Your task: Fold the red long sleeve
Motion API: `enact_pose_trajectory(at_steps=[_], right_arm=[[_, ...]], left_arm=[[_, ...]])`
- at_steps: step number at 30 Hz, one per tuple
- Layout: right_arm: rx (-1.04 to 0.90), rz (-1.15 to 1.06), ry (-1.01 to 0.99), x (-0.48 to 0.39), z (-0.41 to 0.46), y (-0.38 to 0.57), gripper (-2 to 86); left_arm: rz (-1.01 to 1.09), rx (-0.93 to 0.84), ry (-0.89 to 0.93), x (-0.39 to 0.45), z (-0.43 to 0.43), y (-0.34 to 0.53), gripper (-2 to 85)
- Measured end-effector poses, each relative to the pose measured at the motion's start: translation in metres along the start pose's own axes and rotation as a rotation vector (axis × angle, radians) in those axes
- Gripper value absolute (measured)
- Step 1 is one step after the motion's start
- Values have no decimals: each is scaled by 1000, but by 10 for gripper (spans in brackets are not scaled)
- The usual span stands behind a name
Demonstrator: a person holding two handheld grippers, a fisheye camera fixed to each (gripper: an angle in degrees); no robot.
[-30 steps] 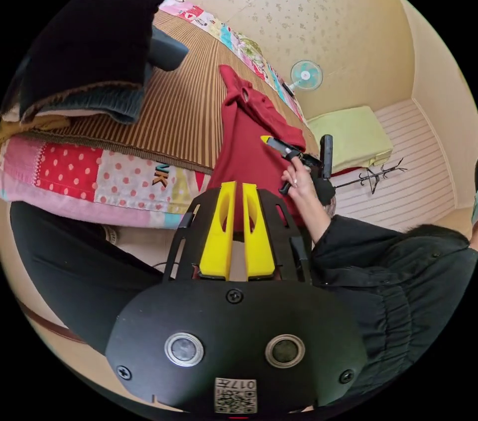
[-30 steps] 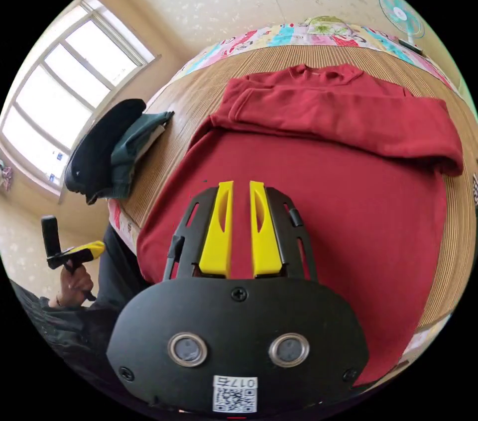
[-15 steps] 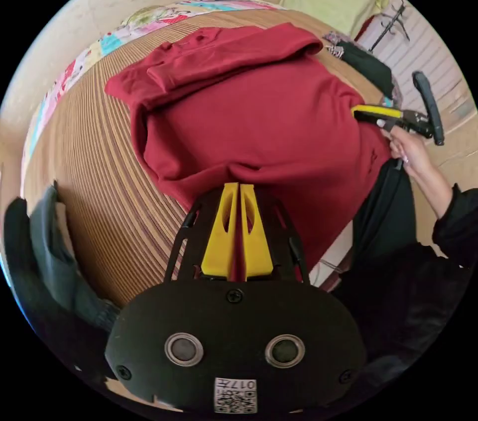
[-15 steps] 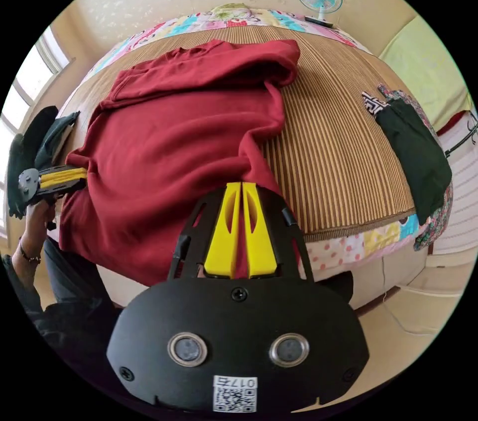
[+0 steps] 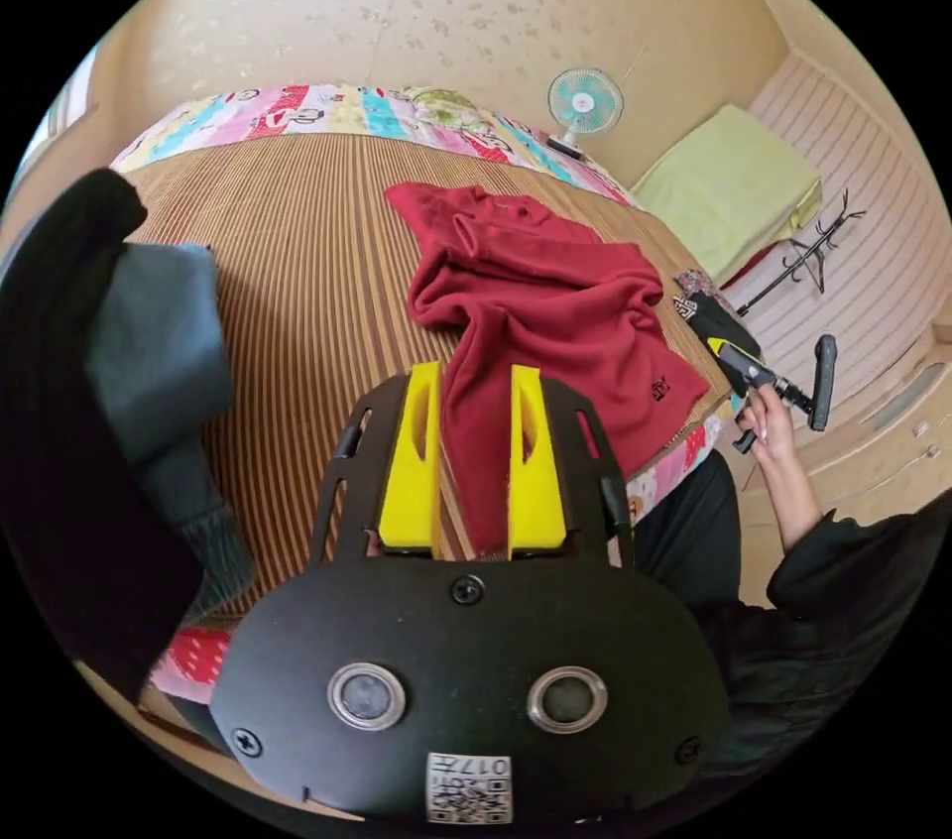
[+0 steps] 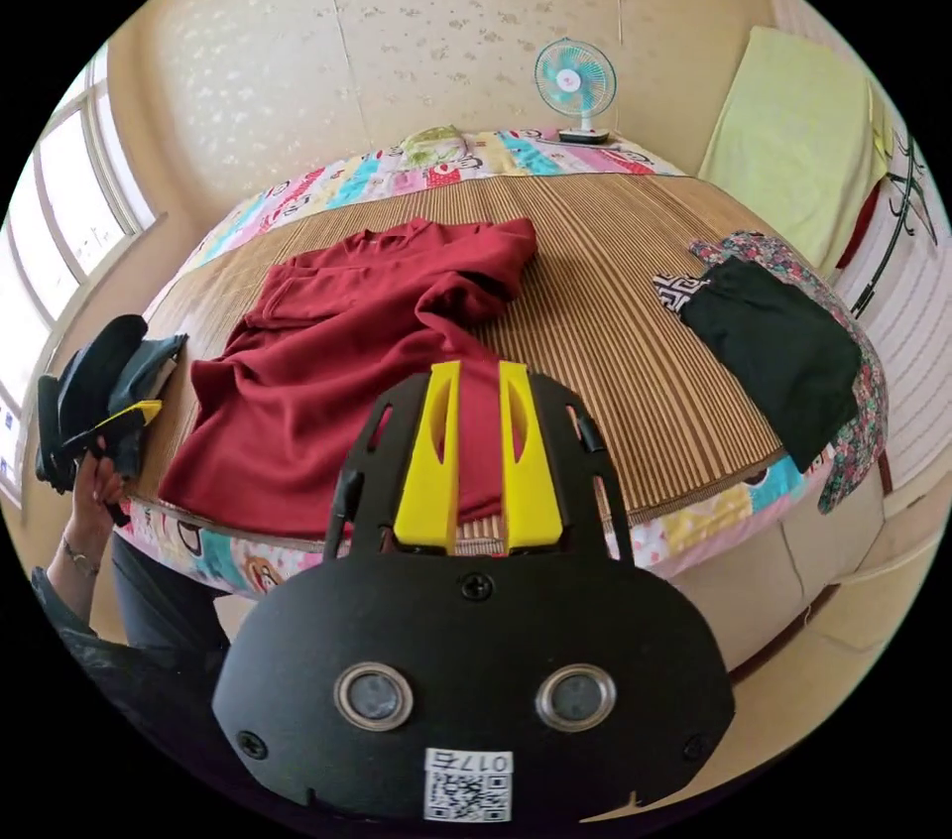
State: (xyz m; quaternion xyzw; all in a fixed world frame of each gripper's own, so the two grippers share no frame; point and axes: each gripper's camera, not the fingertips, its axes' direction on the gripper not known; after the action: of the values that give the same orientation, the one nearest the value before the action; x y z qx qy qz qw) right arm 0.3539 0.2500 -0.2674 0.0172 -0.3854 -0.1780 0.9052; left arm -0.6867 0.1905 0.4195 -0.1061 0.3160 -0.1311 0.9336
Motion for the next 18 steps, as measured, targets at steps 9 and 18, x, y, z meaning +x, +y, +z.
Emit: enact_pose_trajectory(at_steps=[9,18], right_arm=[[-94,166,-286,66,13,45,36],[471,48,-964,114,-158,73,20]], left_arm=[[-140,-235,123,-18,22,52,51],[-27,98,734,-36,-133,42,43]])
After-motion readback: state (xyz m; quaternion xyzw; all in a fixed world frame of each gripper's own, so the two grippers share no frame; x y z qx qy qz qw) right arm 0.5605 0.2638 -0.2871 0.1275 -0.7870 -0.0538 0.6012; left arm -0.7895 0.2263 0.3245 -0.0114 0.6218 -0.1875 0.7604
